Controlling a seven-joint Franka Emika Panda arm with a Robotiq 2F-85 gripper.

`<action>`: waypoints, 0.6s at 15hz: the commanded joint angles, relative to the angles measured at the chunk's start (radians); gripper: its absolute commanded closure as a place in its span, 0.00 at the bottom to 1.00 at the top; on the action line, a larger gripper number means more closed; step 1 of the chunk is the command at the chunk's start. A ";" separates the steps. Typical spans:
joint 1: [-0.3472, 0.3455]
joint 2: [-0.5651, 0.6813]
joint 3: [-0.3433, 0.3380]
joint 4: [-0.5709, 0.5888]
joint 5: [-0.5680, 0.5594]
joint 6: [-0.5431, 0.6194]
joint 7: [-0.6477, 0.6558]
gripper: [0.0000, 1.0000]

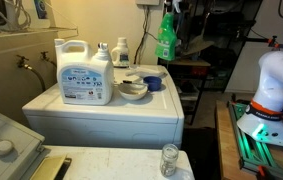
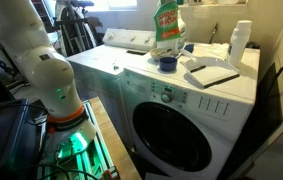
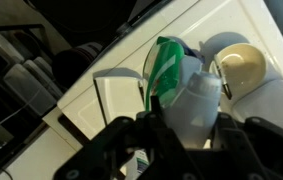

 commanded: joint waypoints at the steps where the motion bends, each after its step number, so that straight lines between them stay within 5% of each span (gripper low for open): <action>1: -0.096 -0.003 0.059 0.002 0.008 -0.003 -0.016 0.63; 3: -0.108 -0.012 0.059 -0.009 0.009 -0.003 -0.018 0.63; 4: -0.106 -0.013 0.065 -0.011 0.009 -0.002 -0.016 0.88; 9: -0.193 0.078 0.023 0.024 0.022 0.122 -0.275 0.88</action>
